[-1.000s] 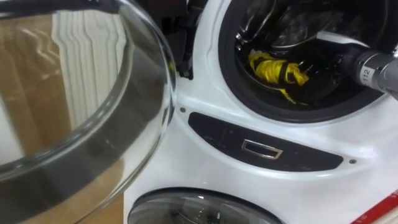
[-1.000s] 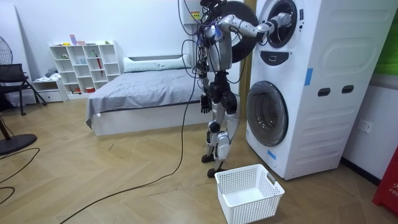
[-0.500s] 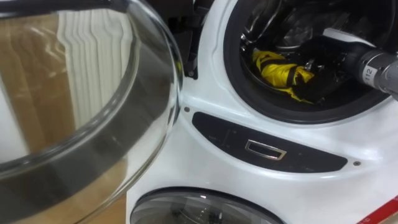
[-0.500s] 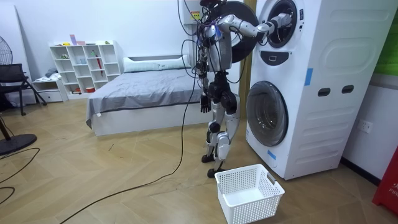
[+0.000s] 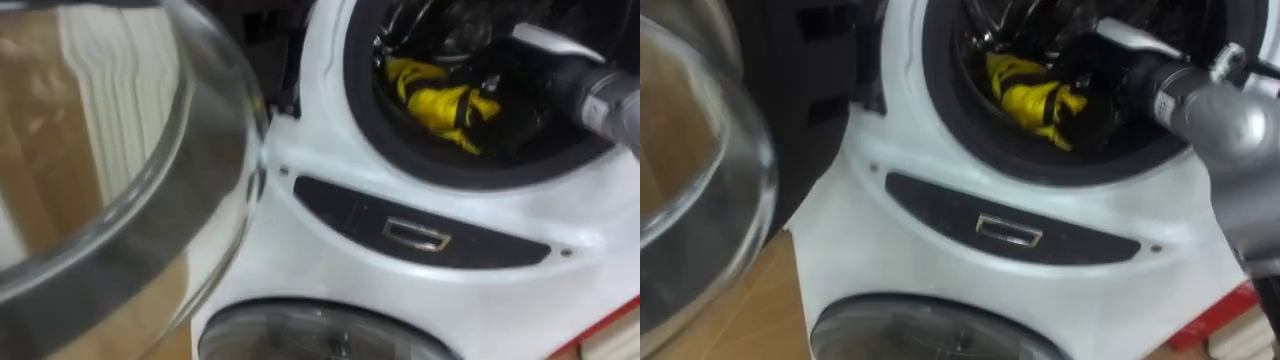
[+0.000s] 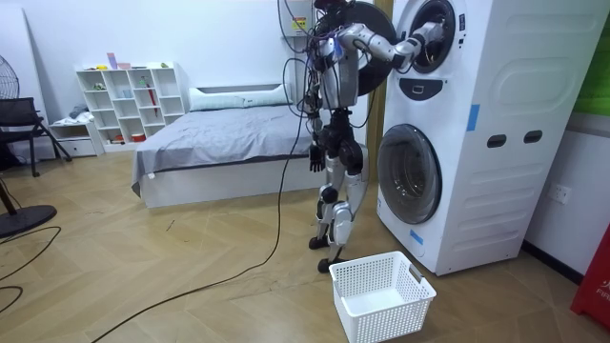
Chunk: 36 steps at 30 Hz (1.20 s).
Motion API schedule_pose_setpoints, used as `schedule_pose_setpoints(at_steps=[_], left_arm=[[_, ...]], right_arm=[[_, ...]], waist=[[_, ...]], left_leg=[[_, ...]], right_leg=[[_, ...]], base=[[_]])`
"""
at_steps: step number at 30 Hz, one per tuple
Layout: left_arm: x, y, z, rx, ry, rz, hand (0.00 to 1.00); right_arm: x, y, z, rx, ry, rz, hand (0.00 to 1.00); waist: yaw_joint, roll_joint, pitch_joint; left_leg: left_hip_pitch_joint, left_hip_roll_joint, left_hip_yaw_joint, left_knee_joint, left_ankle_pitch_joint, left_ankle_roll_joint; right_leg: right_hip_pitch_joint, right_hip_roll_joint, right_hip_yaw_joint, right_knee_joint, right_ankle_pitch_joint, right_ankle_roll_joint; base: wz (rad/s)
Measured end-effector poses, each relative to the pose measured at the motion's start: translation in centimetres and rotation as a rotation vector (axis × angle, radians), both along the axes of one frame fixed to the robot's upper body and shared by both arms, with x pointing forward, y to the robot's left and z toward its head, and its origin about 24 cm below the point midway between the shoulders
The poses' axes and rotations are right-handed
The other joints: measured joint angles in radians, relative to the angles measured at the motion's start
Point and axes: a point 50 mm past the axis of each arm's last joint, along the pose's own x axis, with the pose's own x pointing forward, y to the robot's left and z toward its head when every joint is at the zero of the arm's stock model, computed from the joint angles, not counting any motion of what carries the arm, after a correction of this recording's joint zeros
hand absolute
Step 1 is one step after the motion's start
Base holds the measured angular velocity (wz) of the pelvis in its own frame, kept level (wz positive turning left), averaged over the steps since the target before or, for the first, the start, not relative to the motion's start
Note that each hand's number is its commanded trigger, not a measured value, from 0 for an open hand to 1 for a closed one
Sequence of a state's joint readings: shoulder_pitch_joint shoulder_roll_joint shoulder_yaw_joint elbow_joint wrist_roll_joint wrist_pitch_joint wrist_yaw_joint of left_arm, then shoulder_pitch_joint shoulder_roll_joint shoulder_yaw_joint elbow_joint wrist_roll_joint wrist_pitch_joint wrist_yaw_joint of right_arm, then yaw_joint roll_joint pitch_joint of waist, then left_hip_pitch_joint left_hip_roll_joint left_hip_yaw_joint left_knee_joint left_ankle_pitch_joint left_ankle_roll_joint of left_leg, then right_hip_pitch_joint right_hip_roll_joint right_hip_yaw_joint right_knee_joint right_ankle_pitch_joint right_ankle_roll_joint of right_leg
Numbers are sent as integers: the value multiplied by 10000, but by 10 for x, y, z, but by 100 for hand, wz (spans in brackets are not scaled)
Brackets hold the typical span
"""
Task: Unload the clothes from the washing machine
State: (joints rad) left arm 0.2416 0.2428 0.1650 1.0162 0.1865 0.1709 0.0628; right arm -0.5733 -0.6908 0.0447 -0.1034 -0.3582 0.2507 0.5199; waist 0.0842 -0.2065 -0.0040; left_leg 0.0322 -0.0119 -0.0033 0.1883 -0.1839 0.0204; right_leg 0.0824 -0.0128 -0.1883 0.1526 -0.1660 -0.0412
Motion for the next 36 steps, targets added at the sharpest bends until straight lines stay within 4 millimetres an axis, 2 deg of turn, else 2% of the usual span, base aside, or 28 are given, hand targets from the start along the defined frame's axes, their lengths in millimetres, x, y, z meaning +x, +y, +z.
schedule_pose_setpoints(at_steps=[4,5,6,9,10,12,16,19,20,22,25,26,28,29,30,31,33,34,35,36], left_arm=[[-2,-5,-2,-137,-522,528,0],[-2,-7,-3,-114,-573,576,0],[-5,-7,-3,-77,-547,621,0],[-15,-6,-3,137,-382,876,0],[-16,-6,-3,158,-382,901,0],[-19,-7,-3,142,-432,890,0],[-19,-12,-5,109,-442,927,0],[-16,-16,-7,-9,-441,916,0],[-17,-16,-7,-26,-434,942,0],[-17,-17,-7,-12,-421,957,0],[-18,-16,-7,-26,-461,1142,0],[-19,-16,-7,-30,-452,1150,0],[-18,-16,-7,-24,-469,1160,0],[-19,-16,-7,-31,-456,1166,0],[-18,-17,-7,-37,-475,1157,0],[-18,-16,-7,-27,-498,1150,0],[-16,-14,-6,48,-538,1078,0],[-15,-13,-6,59,-547,1069,0],[-15,-13,-6,72,-540,1066,0],[-16,-11,-5,126,-509,1069,0]], right_arm=[[-32,8,8,-15,-1062,726,100],[-43,11,11,90,-1452,1021,100],[-55,9,9,278,-1755,1183,100],[-81,8,-3,655,-2332,1271,100],[-84,8,-4,636,-2388,1312,100],[-90,7,-6,884,-2539,1590,100],[-100,0,-15,1733,-2847,1487,100],[-107,-4,-19,2709,-3101,1416,100],[-110,-5,-21,3131,-3170,1457,100],[-114,-8,-23,3944,-3221,1478,100],[-120,-17,-25,5075,-3181,1450,100],[-121,-26,-27,5360,-3296,965,100],[-122,-47,-36,6124,-3298,-202,100],[-123,-55,-42,6538,-3209,-694,100],[-124,-59,-47,6714,-3104,-995,100],[-124,-61,-49,6835,-3082,-1117,100],[-124,-79,-61,7232,-3040,-2399,100],[-124,-85,-65,7352,-3058,-2852,100],[-128,-97,-70,7603,-3113,-3759,100],[-131,-106,-78,7755,-3116,-4552,100]], waist=[[-247,222,58],[-269,336,133],[-305,402,147],[-352,460,96],[-371,468,90],[-662,504,102],[-799,516,103],[-849,656,101],[-928,721,99],[-1173,786,117],[-1339,849,92],[-1379,857,93],[-1543,869,94],[-1683,920,70],[-1766,1000,13],[-1835,1026,-1],[-2303,1089,-5],[-2401,1111,-12],[-2467,1229,-47],[-2473,1203,-46]], left_leg=[[80,47,220,-35,-1,1],[156,54,277,-90,-2,1],[257,52,353,-138,-2,1],[435,73,658,-245,-1,1],[447,71,712,-246,-2,0],[462,74,851,-256,-2,0],[491,106,1091,-256,-10,8],[482,157,1438,-253,-173,167],[492,160,1463,-254,-232,213],[486,151,1618,-255,-266,262],[496,152,2048,-253,-266,264],[526,149,2240,-250,-266,264],[612,144,2394,-250,-266,264],[647,144,2540,-251,-268,266],[652,147,2619,-251,-290,301],[668,148,2689,-250,-300,317],[674,181,2776,-253,-366,334],[675,214,2779,-269,-417,348],[670,293,2795,-370,-585,377],[675,323,3020,-365,-579,370]], right_leg=[[1,-15,496,-5,0,5],[25,-18,553,-7,16,29],[17,-20,708,-12,16,31],[38,-5,1079,4,18,35],[45,-10,1068,3,18,35],[53,-15,1168,18,39,67],[68,-9,1425,35,123,199],[20,47,1941,21,154,250],[19,68,2199,22,155,252],[8,52,2341,25,163,265],[-137,34,2525,74,205,332],[-185,28,2678,147,223,357],[-205,21,2702,165,258,413],[-235,20,2722,171,263,420],[-311,32,2729,180,267,426],[-319,33,2716,169,267,427],[-334,67,2702,167,266,427],[-351,135,2708,171,266,428],[-478,228,2740,187,262,433],[-493,320,2793,213,260,436]], base=[[-13],[-13],[-13],[-25],[-16],[0],[3],[-5],[0],[0],[-31],[-50],[-49],[-50],[-54],[-46],[-19],[-17],[-40],[-48]])
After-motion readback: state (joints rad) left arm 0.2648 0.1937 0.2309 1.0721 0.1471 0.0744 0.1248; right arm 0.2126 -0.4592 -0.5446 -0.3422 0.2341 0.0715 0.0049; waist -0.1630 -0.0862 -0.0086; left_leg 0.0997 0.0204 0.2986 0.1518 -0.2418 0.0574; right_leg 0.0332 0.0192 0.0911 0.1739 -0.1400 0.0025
